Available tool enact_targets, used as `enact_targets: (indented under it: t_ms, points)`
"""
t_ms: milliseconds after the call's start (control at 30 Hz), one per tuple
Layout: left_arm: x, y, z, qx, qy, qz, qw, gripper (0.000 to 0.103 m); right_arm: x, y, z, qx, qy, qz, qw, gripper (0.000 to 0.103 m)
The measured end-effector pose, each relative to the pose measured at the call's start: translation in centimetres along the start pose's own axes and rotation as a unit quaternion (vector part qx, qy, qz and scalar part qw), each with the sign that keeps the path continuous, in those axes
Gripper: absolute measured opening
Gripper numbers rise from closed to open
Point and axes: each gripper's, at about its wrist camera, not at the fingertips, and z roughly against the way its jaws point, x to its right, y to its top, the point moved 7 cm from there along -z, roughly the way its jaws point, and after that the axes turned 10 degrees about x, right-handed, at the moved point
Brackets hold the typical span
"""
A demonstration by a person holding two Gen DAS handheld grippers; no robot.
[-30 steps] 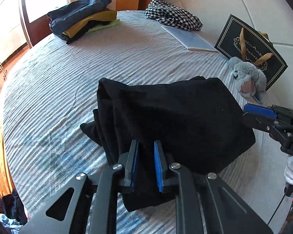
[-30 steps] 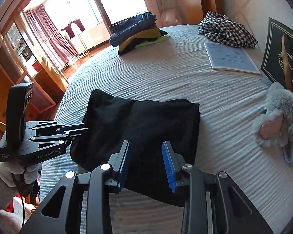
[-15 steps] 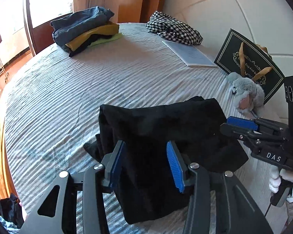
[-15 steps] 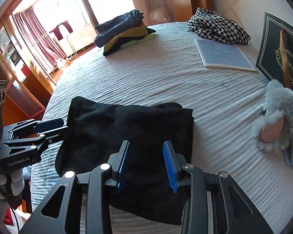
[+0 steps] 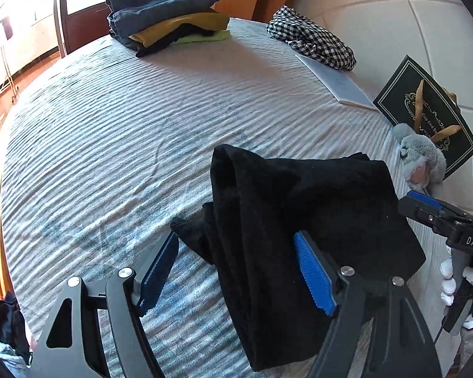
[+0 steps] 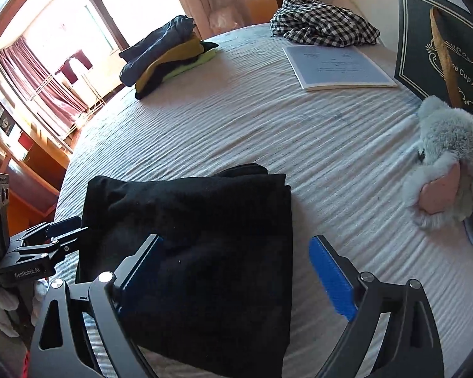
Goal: Fold clothes
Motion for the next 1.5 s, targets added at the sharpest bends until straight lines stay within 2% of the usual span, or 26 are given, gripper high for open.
enact_targets:
  t_ms: [200, 367, 500, 567, 633, 667, 833, 867, 933, 1000, 1100, 1200, 1267, 1333, 1367, 1400, 1500]
  points:
    - [0.2, -0.8, -1.2, -0.012, -0.002, 0.002, 0.9999, 0.076, 0.4, -2.0, 2.1, -0.009, 0.016, -0.038, 0.999, 0.093]
    - [0.2, -1.2, -1.1, -0.011, 0.005, 0.008, 0.9999, 0.076, 1.1, -3.5, 1.6, -0.025, 0.021, -0.057, 0.998, 0.092]
    - [0.2, -1.6, -2.0, -0.014, -0.007, 0.015, 0.9998, 0.077, 1.0, -3.9, 0.4, -0.035, 0.036, -0.074, 0.996, 0.080]
    - [0.7, -1.7, -2.3, -0.009, 0.002, -0.012, 0.9999, 0.078, 0.7, -3.8, -0.2, -0.036, 0.044, -0.080, 0.995, 0.067]
    - [1.2, -1.8, -2.2, -0.011, -0.012, -0.020, 0.9997, 0.065, 0.3, -3.7, -0.7, -0.038, 0.048, -0.080, 0.995, 0.061]
    - [1.4, -1.8, -2.0, -0.015, -0.019, -0.019, 0.9995, 0.053, -0.1, -3.7, -0.8, -0.041, 0.048, -0.076, 0.995, 0.060]
    - [1.5, -1.9, -1.9, -0.017, -0.041, -0.020, 0.9988, 0.044, -0.8, -3.7, -1.1, -0.051, 0.046, -0.054, 0.996, 0.056]
    - [1.5, -1.9, -1.9, -0.016, -0.045, -0.021, 0.9986, 0.038, -1.0, -3.8, -1.1, -0.052, 0.049, -0.052, 0.996, 0.052]
    - [1.5, -1.9, -1.9, -0.016, -0.053, -0.022, 0.9982, 0.038, -1.5, -3.9, -1.1, -0.055, 0.055, -0.047, 0.996, 0.045]
    - [1.4, -1.7, -2.0, -0.016, -0.059, -0.016, 0.9980, 0.042, -1.3, -4.0, -1.5, -0.056, 0.045, -0.048, 0.996, 0.046]
    - [1.2, -1.3, -2.3, -0.016, -0.066, -0.002, 0.9977, 0.043, -1.4, -3.7, -1.8, -0.056, 0.052, -0.056, 0.995, 0.047]
    - [1.2, -1.2, -2.5, -0.014, -0.076, -0.007, 0.9970, 0.045, -1.6, -3.6, -2.0, -0.056, 0.052, -0.059, 0.995, 0.054]
    - [1.3, -1.1, -2.6, -0.012, -0.083, -0.010, 0.9965, 0.046, -1.9, -3.8, -2.0, -0.055, 0.043, -0.051, 0.996, 0.064]
    - [1.4, -1.1, -2.6, -0.010, -0.086, -0.016, 0.9961, 0.046, -2.3, -3.9, -2.0, -0.055, 0.034, -0.044, 0.997, 0.066]
    - [1.4, -1.2, -2.6, -0.008, -0.082, -0.024, 0.9963, 0.042, -2.5, -3.9, -2.0, -0.055, 0.030, -0.040, 0.997, 0.063]
    - [1.5, -1.4, -2.5, -0.007, -0.083, -0.030, 0.9961, 0.035, -2.6, -4.0, -2.0, -0.054, 0.025, -0.036, 0.998, 0.060]
    - [1.7, -1.8, -2.1, -0.001, -0.096, -0.039, 0.9946, 0.026, -3.1, -4.5, -1.9, -0.055, 0.015, -0.036, 0.998, 0.053]
